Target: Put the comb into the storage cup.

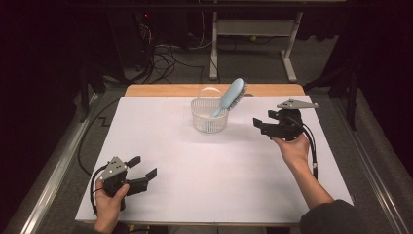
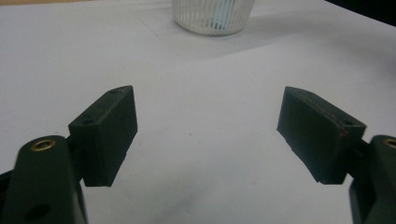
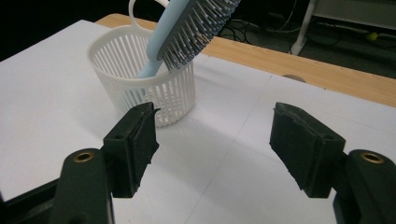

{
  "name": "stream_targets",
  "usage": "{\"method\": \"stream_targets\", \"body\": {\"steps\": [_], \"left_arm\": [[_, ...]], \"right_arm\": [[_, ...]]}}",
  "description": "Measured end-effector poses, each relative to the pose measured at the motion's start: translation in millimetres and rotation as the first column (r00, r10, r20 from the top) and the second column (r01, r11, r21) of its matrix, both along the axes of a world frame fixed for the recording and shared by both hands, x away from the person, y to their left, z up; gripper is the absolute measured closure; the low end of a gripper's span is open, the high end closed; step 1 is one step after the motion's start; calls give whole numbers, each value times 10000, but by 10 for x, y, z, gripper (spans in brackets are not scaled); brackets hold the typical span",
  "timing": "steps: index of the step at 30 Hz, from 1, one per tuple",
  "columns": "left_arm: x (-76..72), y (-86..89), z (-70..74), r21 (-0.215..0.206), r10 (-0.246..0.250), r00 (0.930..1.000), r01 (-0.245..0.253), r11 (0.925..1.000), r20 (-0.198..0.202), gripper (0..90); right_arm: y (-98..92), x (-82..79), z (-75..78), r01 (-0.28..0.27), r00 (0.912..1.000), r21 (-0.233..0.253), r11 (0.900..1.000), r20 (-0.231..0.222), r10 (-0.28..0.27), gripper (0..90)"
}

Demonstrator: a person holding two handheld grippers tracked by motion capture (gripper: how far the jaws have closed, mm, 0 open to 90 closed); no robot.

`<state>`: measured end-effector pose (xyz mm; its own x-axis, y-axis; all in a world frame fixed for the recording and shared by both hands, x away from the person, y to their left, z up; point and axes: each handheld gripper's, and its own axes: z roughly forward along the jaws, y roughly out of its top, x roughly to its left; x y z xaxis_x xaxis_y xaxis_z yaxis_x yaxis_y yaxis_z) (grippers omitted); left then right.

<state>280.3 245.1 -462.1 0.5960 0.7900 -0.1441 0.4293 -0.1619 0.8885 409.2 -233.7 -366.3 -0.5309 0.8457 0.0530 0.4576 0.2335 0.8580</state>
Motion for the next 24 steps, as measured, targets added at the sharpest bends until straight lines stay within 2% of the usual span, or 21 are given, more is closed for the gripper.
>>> {"method": "stream_targets", "body": {"steps": [10,16,24], "left_arm": [[1,7,5,-5,-48,10000,48,10000,12,210],[-1,-21,15,66,-42,10000,42,10000,61,210],[-1,-16,10,118,-7,10000,6,9999,45,210]], "right_arm": [[-40,-134,46,-142,9997,221,9997,182,138,324],[-73,-217,55,-291,9994,188,9994,166,287,319],[-160,-338,67,-355,9986,226,9991,400,346,315]]}}
